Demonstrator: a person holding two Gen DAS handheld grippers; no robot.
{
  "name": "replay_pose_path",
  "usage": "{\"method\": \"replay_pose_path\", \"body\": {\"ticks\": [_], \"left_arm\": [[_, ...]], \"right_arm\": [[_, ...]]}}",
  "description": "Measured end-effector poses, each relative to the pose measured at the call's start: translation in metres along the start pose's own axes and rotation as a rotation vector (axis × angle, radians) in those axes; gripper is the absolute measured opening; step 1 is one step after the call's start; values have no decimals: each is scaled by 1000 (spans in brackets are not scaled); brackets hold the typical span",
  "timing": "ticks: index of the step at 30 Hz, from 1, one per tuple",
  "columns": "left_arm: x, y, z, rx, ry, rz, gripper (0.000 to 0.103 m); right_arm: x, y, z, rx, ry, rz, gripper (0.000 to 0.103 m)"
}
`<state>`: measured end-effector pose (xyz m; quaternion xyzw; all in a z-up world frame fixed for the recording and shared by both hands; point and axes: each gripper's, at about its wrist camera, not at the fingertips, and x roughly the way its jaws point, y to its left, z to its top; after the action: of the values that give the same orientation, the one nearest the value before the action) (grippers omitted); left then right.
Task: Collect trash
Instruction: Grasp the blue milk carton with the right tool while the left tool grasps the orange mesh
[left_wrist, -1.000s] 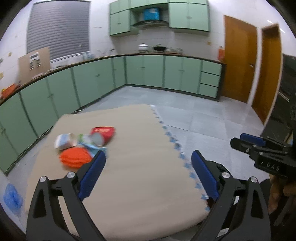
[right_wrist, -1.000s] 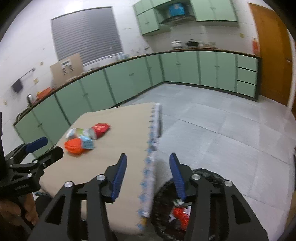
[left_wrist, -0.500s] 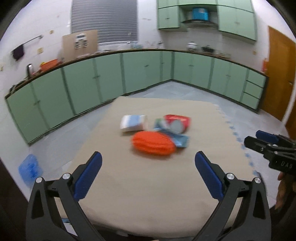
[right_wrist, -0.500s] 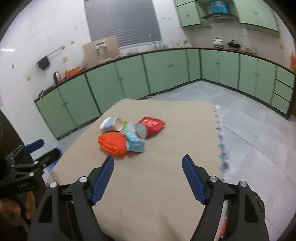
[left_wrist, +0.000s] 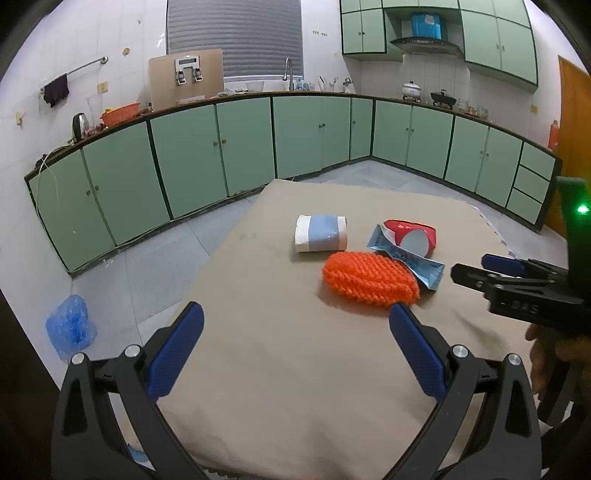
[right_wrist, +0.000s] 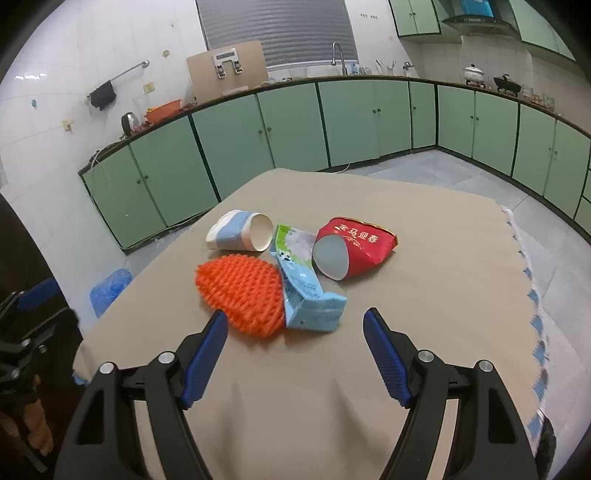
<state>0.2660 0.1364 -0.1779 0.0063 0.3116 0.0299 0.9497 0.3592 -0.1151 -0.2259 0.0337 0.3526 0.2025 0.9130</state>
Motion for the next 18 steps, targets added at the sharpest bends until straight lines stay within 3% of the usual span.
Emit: {"method": "replay_pose_path", "body": {"ticks": [9, 15, 18], "left_arm": [[30, 3, -1, 1, -43, -88, 97], [49, -2, 1, 41, -33, -78, 97], [55, -1, 2, 45, -27, -78, 97]], "right_arm": [[46, -15, -2, 23, 53, -12, 70], [58, -22, -1, 32, 76, 3, 64], [63, -23, 0, 24, 99, 14, 51]]}}
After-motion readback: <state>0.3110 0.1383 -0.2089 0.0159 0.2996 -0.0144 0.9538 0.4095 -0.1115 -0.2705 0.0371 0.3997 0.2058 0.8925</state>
